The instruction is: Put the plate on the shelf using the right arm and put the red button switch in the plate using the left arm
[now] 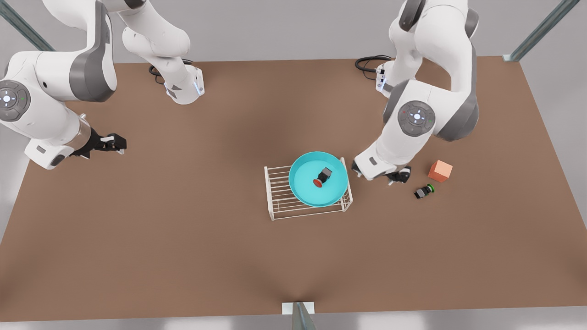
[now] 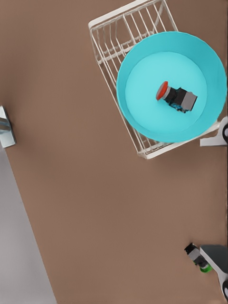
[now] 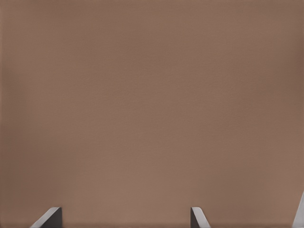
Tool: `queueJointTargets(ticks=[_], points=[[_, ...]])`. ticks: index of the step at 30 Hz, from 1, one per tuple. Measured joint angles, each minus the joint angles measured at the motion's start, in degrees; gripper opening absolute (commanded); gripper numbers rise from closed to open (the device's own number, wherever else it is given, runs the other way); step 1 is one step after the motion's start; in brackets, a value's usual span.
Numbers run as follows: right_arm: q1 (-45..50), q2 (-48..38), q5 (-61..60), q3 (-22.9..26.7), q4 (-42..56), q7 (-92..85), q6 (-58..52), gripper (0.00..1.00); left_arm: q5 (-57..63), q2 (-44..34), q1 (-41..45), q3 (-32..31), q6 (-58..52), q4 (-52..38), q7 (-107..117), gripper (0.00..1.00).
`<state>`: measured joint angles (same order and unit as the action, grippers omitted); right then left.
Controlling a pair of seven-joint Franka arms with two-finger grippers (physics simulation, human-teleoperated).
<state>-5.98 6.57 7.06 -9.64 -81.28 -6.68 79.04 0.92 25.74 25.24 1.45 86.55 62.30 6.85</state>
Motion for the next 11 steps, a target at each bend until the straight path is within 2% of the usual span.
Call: queueJointTargets(ticks=[5,11], points=[[0.0,0.0,0.1,0.0,0.0,-0.1,0.0,1.0,2.3,-5.5,-9.2,-2.0,-9.6,1.0,-2.8,1.0],[0.0,-0.3,0.1,0.0,0.0,-0.2,0.0,1.0,2.4,-7.6,-13.1,-2.0,-17.7,1.0,-3.7,1.0]])
